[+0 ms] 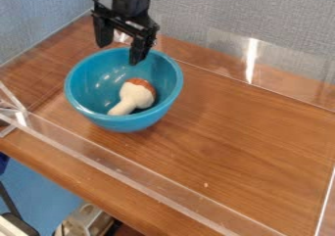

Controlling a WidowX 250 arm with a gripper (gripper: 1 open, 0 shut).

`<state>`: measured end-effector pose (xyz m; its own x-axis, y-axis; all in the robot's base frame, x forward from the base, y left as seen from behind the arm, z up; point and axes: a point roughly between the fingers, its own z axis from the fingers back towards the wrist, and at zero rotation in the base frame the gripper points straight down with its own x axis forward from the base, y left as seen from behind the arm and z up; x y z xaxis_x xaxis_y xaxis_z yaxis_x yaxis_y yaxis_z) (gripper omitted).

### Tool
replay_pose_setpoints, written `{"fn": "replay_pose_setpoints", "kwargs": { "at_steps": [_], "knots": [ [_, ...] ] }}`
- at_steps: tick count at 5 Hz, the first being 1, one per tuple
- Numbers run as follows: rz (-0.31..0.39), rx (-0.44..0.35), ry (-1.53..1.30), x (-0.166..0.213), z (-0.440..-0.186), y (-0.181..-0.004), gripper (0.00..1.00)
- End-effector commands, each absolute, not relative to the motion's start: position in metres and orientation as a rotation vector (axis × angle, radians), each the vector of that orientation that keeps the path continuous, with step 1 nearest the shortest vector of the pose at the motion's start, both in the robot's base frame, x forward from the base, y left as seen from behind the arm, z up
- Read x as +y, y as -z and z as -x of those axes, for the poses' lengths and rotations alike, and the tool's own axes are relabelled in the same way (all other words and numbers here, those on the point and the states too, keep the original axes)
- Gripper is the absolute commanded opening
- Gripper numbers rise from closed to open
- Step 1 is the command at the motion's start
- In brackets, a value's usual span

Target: Put the mushroom in the blue bowl

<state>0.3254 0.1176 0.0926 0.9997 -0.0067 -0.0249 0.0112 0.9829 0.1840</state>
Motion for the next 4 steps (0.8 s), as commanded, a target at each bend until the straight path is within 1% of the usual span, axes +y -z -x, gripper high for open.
{"fn": "replay_pose_setpoints", "kwargs": {
  "at_steps": [1,2,3,4],
  "knots": [
    [-0.210,-0.032,-0.031,0.137,-0.334,-0.108,1.00],
    [-0.213,-0.031,-0.066,0.146,-0.334,-0.107,1.00],
    [-0.213,-0.048,-0.088,0.153,-0.335,-0.109,1.00],
    [-0.212,-0.072,-0.064,0.148,-0.336,-0.122,1.00]
  ]
}}
